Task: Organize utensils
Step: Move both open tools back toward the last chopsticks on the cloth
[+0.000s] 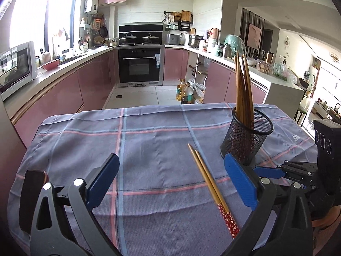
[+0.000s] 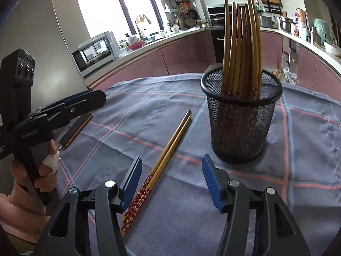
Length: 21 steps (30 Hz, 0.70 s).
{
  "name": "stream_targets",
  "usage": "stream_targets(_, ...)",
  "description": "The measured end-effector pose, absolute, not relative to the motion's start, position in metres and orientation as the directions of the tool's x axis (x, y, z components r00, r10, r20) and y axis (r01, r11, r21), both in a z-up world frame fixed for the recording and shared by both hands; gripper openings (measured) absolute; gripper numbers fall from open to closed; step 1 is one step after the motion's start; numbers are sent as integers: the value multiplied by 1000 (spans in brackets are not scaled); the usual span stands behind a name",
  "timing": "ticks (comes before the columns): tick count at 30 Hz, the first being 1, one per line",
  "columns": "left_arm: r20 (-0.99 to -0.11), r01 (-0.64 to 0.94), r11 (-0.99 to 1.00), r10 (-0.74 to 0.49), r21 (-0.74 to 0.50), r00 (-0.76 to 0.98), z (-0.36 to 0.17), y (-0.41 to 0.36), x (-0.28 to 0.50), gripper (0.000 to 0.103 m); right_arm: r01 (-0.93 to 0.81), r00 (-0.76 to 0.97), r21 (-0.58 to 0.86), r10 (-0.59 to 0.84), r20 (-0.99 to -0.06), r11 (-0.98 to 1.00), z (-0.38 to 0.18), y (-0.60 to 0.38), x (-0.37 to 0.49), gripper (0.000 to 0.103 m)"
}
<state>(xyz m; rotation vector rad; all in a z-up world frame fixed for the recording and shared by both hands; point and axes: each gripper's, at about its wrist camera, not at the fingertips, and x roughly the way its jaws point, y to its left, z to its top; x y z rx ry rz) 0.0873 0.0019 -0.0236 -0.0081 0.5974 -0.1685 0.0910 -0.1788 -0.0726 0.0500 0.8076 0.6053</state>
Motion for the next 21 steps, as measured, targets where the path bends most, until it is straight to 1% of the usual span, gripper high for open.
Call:
stream_targets(7,-589,127,990,-140,-64,796,-40,9,79,97,-476,521,226,479,-706,850,-88,-162,88,56)
stream_targets(11,-601,130,990,-138,-57,787,-46,9,76,97,-466,530,194,447,-720,863,-92,-158,85,56)
stream_targets(15,-607,138,989,-147,-61,781,-48,9,75,97,-455,535,162,414,-736,876,-94,-158,82,54)
stream_targets(21,-622,148,987,-153,-60,768,-54,7,76,97,-453,536,140,395,-746,880,-94,-156,81,53)
